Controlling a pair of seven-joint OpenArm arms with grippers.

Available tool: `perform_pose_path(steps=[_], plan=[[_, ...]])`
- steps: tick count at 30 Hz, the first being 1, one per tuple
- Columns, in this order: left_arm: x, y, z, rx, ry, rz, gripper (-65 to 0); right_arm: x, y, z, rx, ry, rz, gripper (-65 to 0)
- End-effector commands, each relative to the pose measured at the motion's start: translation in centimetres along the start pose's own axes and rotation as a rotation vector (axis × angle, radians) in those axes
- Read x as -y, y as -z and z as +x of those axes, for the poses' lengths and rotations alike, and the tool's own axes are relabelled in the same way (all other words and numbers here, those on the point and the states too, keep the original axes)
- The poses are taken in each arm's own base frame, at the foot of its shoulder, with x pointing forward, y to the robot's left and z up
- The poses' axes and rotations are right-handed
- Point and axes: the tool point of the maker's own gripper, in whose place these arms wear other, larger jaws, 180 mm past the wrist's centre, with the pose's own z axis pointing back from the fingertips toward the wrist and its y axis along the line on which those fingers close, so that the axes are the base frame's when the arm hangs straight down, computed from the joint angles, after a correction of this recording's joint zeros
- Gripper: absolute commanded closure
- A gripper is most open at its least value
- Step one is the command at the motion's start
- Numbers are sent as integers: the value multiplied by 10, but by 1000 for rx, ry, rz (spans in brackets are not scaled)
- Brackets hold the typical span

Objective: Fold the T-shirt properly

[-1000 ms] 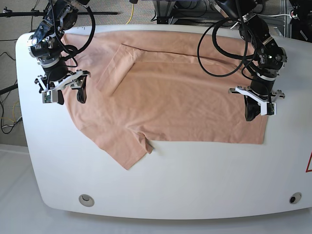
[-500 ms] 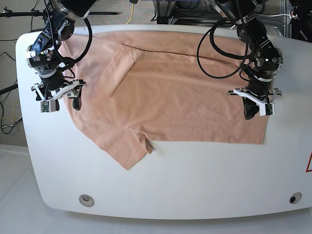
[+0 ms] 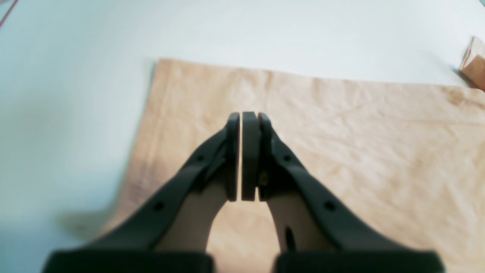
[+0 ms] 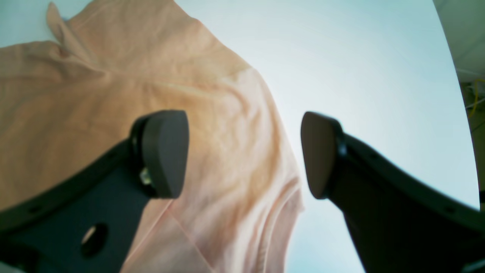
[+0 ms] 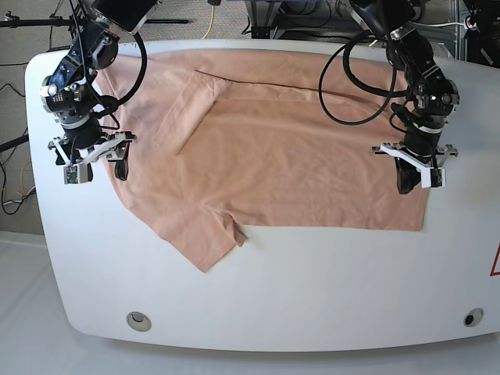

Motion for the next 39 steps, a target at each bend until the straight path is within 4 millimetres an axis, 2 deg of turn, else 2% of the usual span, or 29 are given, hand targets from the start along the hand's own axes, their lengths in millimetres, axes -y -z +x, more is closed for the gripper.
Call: perform_pose_path(steps=[1,6,10,14,17,21,26,34,39], plan=[[-9,-1,21,66,16,13,0,1,-2,20,65,-13,4,-437],[-13,-2,22,65,27,18,0,3,-2,21,64,-24,2,-437],[-17,-2,24,65,38,24,0,-8,3,25,61,-60,36,-437],[-22,2,37,91,49,31,0,-16,6,29,58,-97,62,-437],[-26,6,36,88,28,49,0,-18,9,38,76,-102,68,-437],[-50,9,29,58,13,118,0,-19,13,39,77,-93,74,-437],[-63,14,33,57,12,138,0,-16,22,45,81,-80,77,-437],[-89,16,24,8,40,161,0,1,40,39,19,-92,42,-437],[-103,23,28,1,40,173,0,4,43,39,6,-109,25,-437]])
